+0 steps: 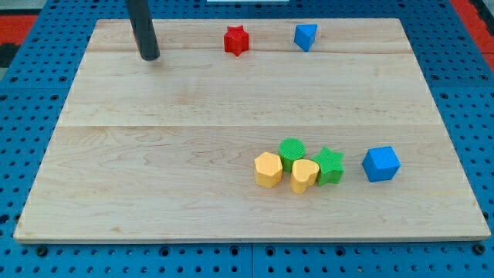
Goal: Place the green star to the bottom of the red star
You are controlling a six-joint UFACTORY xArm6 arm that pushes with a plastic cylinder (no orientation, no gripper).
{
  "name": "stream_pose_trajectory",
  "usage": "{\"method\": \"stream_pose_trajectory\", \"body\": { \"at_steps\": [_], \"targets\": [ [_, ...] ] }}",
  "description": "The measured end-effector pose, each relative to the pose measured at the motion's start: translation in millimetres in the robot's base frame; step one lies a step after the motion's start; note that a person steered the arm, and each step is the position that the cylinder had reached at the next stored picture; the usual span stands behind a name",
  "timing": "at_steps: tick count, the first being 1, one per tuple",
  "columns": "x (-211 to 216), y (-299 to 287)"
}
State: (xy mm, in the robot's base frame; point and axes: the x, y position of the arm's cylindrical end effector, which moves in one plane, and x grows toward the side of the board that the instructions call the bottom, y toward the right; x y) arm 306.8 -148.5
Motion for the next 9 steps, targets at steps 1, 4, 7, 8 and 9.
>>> {"method": "stream_pose_trajectory", "body": {
  "at_steps": [1, 4, 7, 8, 9],
  "targets": [
    [53.1, 113.3],
    [204.9, 457.3],
    [221.6, 308.6],
    [205.5, 250.4],
    [192.6, 200.6]
  ]
}}
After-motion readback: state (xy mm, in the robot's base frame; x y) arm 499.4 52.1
